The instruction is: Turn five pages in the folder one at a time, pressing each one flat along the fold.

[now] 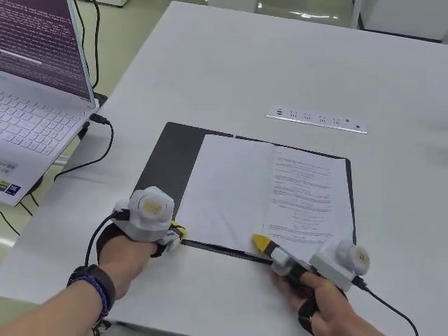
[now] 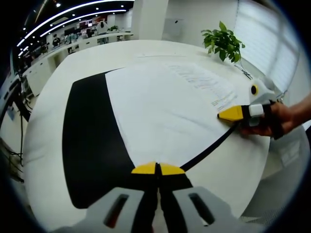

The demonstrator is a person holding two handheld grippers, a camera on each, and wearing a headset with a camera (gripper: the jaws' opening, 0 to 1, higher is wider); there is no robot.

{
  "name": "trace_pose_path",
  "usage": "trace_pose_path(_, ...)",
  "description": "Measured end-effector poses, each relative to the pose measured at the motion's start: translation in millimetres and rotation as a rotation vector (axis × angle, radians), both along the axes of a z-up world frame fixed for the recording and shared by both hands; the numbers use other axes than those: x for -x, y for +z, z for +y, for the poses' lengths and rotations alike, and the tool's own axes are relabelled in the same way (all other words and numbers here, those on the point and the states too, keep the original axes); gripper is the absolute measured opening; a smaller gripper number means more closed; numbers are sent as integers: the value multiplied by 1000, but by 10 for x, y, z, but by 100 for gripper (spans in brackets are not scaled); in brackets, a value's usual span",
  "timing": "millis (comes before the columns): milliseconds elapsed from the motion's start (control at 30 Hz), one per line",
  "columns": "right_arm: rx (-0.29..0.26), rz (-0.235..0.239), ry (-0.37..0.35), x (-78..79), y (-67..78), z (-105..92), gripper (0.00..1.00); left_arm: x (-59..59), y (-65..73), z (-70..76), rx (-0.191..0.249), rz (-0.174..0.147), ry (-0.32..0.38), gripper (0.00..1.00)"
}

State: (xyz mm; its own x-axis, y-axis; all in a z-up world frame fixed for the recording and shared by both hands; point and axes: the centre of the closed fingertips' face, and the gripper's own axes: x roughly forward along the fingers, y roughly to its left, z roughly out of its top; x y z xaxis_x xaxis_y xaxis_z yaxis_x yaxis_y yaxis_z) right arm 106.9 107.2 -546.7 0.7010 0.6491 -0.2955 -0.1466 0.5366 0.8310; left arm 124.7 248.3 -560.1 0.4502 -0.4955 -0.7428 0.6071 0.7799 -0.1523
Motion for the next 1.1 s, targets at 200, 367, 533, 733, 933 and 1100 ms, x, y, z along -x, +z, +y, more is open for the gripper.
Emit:
trace_pose_path(200,5,9,5,38,-10,2,0,8,6,-2,-2,-6,10,0)
trace_pose_path(367,-18,21,-39,76,-1,-7,0,12,5,-1,-7,-1,11,0)
trace_pose_path(533,-53,68,-73,119,-10,-22,0,12,5,-7,-23,-5,26,0)
trace_pose_path(733,-94,103,-119,165,45,-84,0,5,1,-20,-71,-7,39,0)
trace_pose_path(933,-155,90,-192,136,221,-325,0,31,11,-44,-55,24,87,4)
trace_pose_path(1100,-124,58,-211,173,373,-474,5,91,57,-115,-24,52,119,14)
